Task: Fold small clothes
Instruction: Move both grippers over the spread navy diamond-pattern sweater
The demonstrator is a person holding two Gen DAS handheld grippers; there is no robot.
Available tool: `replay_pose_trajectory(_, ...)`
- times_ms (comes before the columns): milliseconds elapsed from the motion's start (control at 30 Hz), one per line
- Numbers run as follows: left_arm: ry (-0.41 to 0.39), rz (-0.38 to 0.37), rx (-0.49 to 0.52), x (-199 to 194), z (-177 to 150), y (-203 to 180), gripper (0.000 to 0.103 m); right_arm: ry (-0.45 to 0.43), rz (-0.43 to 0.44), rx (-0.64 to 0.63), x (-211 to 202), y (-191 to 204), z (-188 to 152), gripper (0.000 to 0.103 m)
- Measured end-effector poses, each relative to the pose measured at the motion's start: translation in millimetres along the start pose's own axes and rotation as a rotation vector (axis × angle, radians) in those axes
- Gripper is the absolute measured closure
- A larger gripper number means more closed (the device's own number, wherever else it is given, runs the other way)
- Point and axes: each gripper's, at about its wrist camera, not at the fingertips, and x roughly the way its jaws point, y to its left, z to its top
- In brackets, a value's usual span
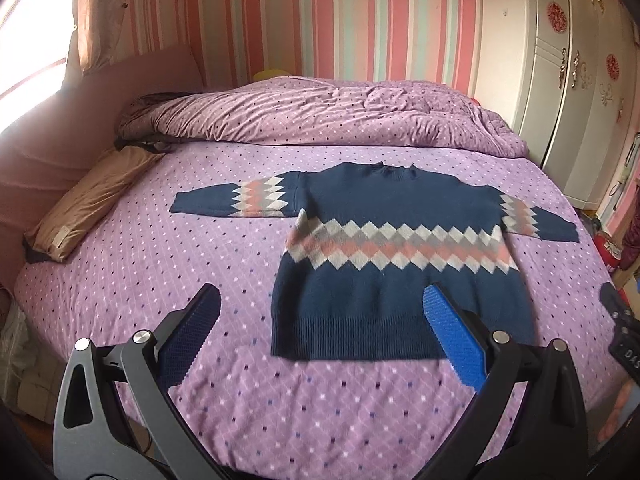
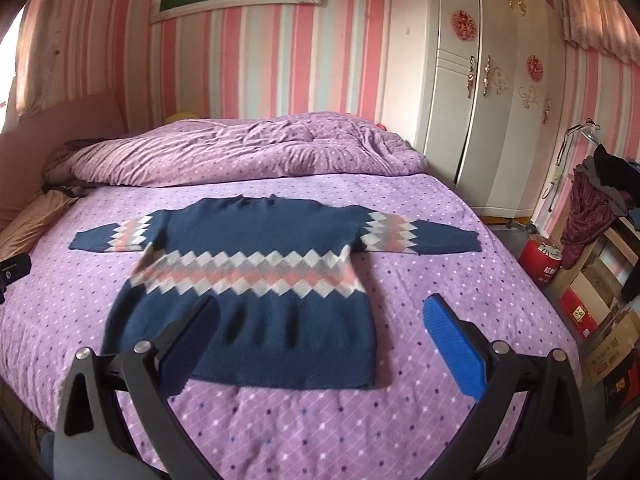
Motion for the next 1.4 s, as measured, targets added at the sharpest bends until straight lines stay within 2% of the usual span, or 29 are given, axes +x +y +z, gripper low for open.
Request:
replay_pose_trajectory(233,0.013,0.013,-0.009,23,9,-1,0.003,0.024,0.001,0.035,20,-9,12,0.001)
replay_pose_trajectory(1400,0.029,0.011,-0.009,27,8,1,0.003,0.029,-0.003,0.0,23,-3,5,0.001)
